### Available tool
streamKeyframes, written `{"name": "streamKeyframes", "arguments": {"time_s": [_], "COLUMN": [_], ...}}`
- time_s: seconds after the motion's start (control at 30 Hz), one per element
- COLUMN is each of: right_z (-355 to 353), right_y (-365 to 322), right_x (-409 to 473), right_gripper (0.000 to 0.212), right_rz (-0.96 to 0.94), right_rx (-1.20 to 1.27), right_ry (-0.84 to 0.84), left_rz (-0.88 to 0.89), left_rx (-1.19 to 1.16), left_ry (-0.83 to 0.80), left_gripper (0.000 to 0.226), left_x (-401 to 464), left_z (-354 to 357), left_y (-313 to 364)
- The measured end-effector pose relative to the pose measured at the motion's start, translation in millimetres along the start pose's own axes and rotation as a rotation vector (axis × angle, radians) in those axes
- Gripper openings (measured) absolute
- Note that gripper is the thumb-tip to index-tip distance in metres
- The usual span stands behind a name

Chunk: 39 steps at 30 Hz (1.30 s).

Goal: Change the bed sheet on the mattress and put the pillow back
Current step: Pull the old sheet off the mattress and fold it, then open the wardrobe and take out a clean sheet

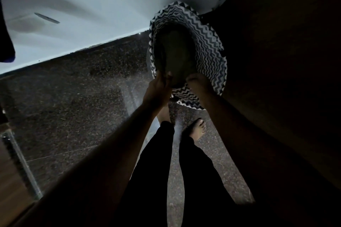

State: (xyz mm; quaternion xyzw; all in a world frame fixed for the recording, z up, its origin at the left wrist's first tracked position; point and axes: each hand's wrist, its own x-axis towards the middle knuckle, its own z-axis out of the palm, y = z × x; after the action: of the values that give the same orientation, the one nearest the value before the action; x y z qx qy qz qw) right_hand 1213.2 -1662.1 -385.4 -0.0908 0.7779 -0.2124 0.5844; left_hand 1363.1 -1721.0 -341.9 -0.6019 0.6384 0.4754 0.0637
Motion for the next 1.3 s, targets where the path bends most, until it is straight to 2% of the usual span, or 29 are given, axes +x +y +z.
{"name": "streamKeyframes", "arguments": {"time_s": [0.07,0.17,0.23,0.47,0.63,0.8,0.97,1.17,1.3], "right_z": [-0.3,-5.4,-11.7,-31.7,-54.7,-73.2,-88.5,-108.3,-114.4], "right_y": [-13.2,-31.1,-41.5,-72.6,-78.4,-89.9,-92.5,-73.2,-46.0], "right_x": [-12.3,-34.0,-49.5,-117.4,-188.0,-280.3,-381.2,-488.0,-553.2], "right_gripper": [0.012,0.033,0.038,0.036,0.031,0.023,0.027,0.037,0.036], "right_rz": [-0.066,-0.148,-0.214,-0.339,-0.408,-0.541,-0.69,-0.833,-0.858], "right_rx": [-0.04,-0.046,-0.038,0.047,0.1,0.132,0.182,0.187,0.262], "right_ry": [0.066,0.142,0.168,0.227,0.308,0.375,0.416,0.505,0.704], "left_rz": [0.011,0.029,0.046,0.15,0.237,0.386,0.524,0.772,0.978], "left_rx": [0.052,0.07,0.062,-0.074,-0.177,-0.199,-0.125,-0.052,-0.034], "left_ry": [-0.007,0.048,0.072,0.136,0.194,0.261,0.363,0.286,0.168], "left_gripper": [0.035,0.046,0.052,0.056,0.075,0.046,0.034,0.037,0.037], "left_x": [-6.4,-20.6,-32.9,-82.4,-133.0,-216.2,-291.5,-357.1,-406.3], "left_z": [3.4,1.5,-4.5,-32.8,-54.3,-86.7,-120.7,-141.7,-145.3], "left_y": [9.4,30.5,47.1,106.8,134.4,175.3,199.0,227.4,246.4]}}
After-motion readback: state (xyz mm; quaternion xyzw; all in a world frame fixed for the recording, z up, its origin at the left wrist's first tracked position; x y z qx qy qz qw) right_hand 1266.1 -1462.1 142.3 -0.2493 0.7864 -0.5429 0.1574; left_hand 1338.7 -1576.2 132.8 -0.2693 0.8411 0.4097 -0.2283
